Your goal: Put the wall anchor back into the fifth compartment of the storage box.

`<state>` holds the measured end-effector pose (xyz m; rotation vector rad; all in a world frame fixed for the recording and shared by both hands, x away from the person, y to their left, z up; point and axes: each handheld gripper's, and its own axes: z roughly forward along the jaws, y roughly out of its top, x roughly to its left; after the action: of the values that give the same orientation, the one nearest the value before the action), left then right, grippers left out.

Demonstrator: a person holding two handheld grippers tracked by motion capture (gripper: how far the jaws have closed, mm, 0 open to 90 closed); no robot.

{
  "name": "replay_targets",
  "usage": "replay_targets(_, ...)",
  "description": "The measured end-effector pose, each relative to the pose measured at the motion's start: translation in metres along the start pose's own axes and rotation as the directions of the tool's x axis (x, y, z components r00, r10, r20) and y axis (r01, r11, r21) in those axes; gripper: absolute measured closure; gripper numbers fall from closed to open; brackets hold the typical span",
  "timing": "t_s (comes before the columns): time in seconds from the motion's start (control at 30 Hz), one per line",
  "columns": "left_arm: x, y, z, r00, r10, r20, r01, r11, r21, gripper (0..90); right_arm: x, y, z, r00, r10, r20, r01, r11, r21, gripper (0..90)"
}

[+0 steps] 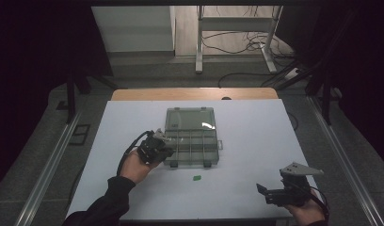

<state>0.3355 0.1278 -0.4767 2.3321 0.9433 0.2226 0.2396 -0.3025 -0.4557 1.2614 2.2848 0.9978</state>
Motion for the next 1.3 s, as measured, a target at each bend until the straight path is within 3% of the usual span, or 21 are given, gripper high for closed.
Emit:
replay_targets(0.37, 0.004, -0.002, 0.011, 0.9996, -0.027, 0.007, 0.027, 0.9994, 0.021, 83.0, 0.001, 0.000, 0.000, 0.9999, -0.010, 0.000, 0.010, 1.000, -0.002, 0.0)
replay_targets(0.67, 0.003, -0.002, 0.006, 0.9993, -0.036, 0.012, 0.036, 0.9993, 0.006, 76.6, 0.001, 0.000, 0.000, 1.0000, -0.009, 0.001, 0.009, 1.000, -0.003, 0.0)
replay_targets(1.0, -0.005, 0.000, -0.002, 0.9996, -0.026, 0.011, 0.026, 0.9994, -0.021, 58.6, 0.001, 0.001, 0.001, 0.9999, -0.012, -0.002, 0.012, 1.000, -0.002, 0.0)
replay_targets(1.3, -0.009, 0.000, -0.005, 0.9989, -0.036, 0.030, 0.037, 0.9977, -0.056, 30.5, 0.002, 0.001, 0.001, 0.9999, -0.013, -0.004, 0.013, 1.000, -0.001, 0.0)
